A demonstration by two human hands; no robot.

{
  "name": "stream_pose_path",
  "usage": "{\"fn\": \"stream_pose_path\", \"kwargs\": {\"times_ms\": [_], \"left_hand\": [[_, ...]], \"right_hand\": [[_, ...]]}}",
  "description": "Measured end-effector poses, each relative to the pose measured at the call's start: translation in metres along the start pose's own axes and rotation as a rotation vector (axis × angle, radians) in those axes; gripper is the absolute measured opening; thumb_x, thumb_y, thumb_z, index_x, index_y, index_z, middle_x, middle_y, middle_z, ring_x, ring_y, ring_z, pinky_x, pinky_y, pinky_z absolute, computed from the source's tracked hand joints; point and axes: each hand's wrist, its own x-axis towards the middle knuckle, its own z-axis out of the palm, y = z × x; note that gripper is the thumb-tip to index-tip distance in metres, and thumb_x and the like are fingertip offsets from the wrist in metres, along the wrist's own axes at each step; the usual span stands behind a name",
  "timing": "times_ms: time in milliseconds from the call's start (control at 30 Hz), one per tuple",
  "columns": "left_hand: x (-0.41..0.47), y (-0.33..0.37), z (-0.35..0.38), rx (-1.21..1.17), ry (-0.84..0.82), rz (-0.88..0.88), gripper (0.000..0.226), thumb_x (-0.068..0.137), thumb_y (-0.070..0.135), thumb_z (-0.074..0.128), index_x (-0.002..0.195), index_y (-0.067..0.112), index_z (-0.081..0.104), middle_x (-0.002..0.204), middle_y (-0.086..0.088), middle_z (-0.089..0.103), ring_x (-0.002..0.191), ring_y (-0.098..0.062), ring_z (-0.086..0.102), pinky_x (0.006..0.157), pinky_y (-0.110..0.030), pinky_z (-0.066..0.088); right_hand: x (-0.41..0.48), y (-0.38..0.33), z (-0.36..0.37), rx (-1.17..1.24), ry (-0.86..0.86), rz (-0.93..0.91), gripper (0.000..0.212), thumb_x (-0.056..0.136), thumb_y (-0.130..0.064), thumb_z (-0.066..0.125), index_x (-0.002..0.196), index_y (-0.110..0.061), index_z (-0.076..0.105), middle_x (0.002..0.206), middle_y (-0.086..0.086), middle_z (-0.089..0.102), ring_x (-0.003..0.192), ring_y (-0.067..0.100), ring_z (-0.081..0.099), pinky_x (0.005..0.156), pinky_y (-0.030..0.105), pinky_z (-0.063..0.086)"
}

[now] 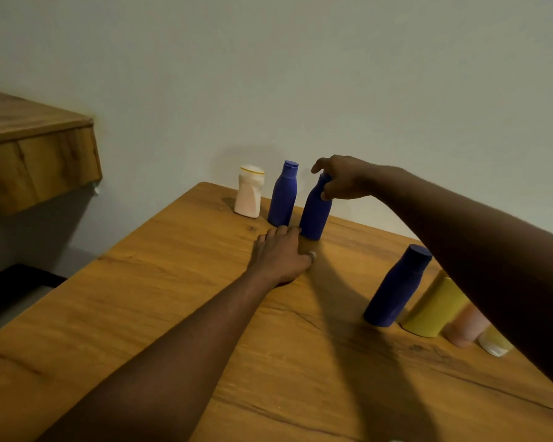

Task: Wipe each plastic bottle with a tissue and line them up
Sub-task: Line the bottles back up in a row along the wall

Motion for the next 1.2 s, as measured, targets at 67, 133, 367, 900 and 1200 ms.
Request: {"fn": "stream_pose_path", "kwargs": {"times_ms": [67,133,367,900,1200], "left_hand": [[-0.002,0.0,-0.002,-0.025,-0.003,-0.013,0.067,0.096,0.055,0.06,0.152,0.023,0.04,0.145,-0.003,0.049,0.137,-0.025,0.044,0.112,-0.044,0.034],[-0.007,0.0,-0.004,-0.051,-0.007,-0.029,0.07,0.096,0.054,0.061,0.154,0.023,0.037,0.149,-0.003,0.048,0.139,-0.025,0.043,0.113,-0.043,0.033],[-0.051,0.016,-0.013,-0.216,-0.003,-0.07,0.067,0.093,0.032,0.067,0.154,0.029,0.039,0.153,0.003,0.046,0.139,-0.021,0.044,0.117,-0.045,0.034],[-0.155,0.119,-0.012,-0.669,0.036,0.018,0.042,0.094,0.011,0.068,0.129,0.029,0.055,0.136,0.009,0.055,0.119,-0.005,0.054,0.086,-0.018,0.047],[-0.142,0.122,0.001,-0.689,0.007,-0.002,0.057,0.091,0.01,0.07,0.138,0.032,0.048,0.139,0.006,0.053,0.121,-0.01,0.056,0.097,-0.029,0.055]], "right_hand": [[-0.004,0.001,-0.003,-0.018,0.016,0.002,0.068,0.088,-0.016,0.068,0.149,-0.02,0.038,0.142,0.011,0.047,0.124,0.028,0.051,0.093,0.036,0.046],[-0.012,0.0,-0.009,-0.028,0.029,0.0,0.07,0.088,-0.019,0.069,0.15,-0.022,0.036,0.145,0.01,0.042,0.124,0.028,0.05,0.094,0.036,0.046],[-0.07,0.003,-0.04,0.005,-0.068,0.034,0.047,0.091,-0.016,0.068,0.136,-0.017,0.056,0.135,0.006,0.058,0.123,0.024,0.054,0.099,0.036,0.044],[-0.202,0.011,-0.016,-0.173,-0.143,0.059,0.052,0.079,-0.013,0.081,0.127,-0.017,0.062,0.122,0.004,0.066,0.106,0.022,0.061,0.088,0.031,0.051],[-0.194,0.022,-0.016,-0.114,-0.05,0.033,0.041,0.081,-0.014,0.078,0.12,-0.018,0.065,0.11,-0.001,0.064,0.098,0.018,0.057,0.08,0.029,0.048]]}}
